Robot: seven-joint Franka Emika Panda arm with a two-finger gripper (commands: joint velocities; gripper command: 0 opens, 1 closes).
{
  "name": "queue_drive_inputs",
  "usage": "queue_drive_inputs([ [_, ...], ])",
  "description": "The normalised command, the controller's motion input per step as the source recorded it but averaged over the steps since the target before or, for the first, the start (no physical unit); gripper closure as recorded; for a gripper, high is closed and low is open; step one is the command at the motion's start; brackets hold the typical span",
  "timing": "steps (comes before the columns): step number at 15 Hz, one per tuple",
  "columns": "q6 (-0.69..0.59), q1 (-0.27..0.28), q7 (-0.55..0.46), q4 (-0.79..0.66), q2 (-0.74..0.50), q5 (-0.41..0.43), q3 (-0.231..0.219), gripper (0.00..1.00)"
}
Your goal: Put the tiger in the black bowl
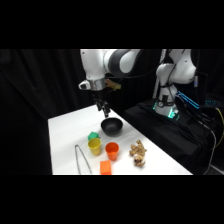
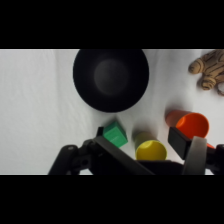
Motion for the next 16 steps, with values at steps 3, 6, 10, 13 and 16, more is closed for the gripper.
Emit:
queue_drive_inputs([
  [3,0.03,-0.008,0.03,0.00,0.00,-0.027,0.032,0.00],
  [6,0.08,0.047,0.07,-0.02,0.00,-0.026,0.074,0.00],
  [10,0.15,0.148,0.17,-0.13,-0.05,-0.079,0.131,0.00],
  [13,0.22,0.198,0.23,-0.23,-0.10,-0.135,0.151,0.00],
  [16,0.20,0.190,0.22,-0.29,-0.18,-0.133,0.145,0.00],
])
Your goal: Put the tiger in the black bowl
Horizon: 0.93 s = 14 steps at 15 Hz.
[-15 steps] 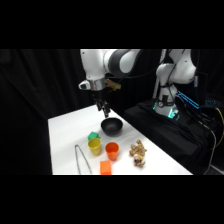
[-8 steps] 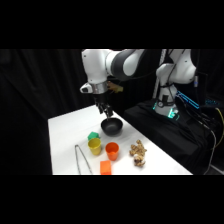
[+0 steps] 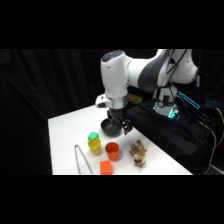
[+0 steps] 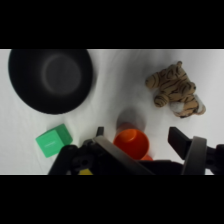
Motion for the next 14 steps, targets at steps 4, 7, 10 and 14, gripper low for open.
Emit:
queue_drive_inputs([
  [4,0.19,0.162,0.22,-0.34,-0.27,-0.130,0.129,0.00],
  [7,0.25,0.114,0.19,-0.37,-0.24,-0.127,0.099,0.00],
  [10,0.45,0.082,0.19,-0.33,-0.06,-0.329,0.042,0.00],
  [14,0.42,0.047,0.17,-0.12,0.24,-0.462,-0.070,0.00],
])
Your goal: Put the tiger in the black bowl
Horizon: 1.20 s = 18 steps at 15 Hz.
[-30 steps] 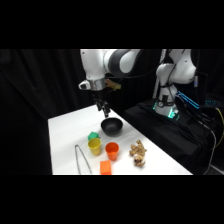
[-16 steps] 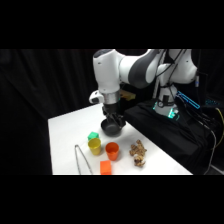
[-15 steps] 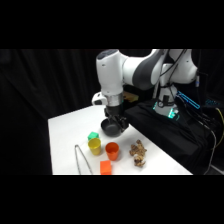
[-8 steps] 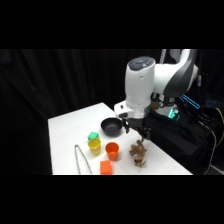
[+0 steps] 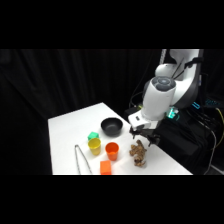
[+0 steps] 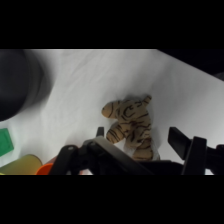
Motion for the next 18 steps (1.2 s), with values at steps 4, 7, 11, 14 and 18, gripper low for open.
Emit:
queue_drive_inputs([
  [4,0.34,0.079,0.04,0.06,0.32,-0.242,-0.125,0.00],
  [7,0.32,0.124,-0.04,0.16,0.31,-0.131,-0.153,0.00],
  [11,0.26,0.151,-0.08,0.25,0.31,-0.094,-0.191,0.00],
  [14,0.17,0.141,-0.11,0.23,0.25,-0.042,-0.165,0.25],
  [18,0.14,0.104,-0.12,0.15,0.14,-0.005,-0.124,0.52],
])
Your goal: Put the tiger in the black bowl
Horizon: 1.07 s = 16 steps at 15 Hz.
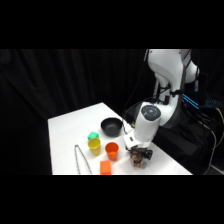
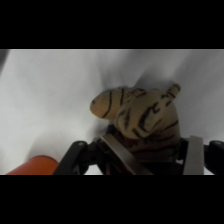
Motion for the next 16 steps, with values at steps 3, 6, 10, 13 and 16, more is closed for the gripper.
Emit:
queue_drive_inputs([
  [3,0.05,0.087,-0.10,0.06,0.03,0.003,-0.104,0.74],
  [6,-0.16,0.101,-0.07,-0.02,-0.15,0.022,-0.072,0.95],
  [10,-0.37,0.053,-0.06,-0.09,-0.35,0.096,0.009,0.94],
  [13,-0.47,-0.026,-0.07,-0.15,-0.52,0.140,0.096,0.96],
  [16,-0.41,-0.109,-0.11,-0.12,-0.51,0.148,0.128,0.96],
])
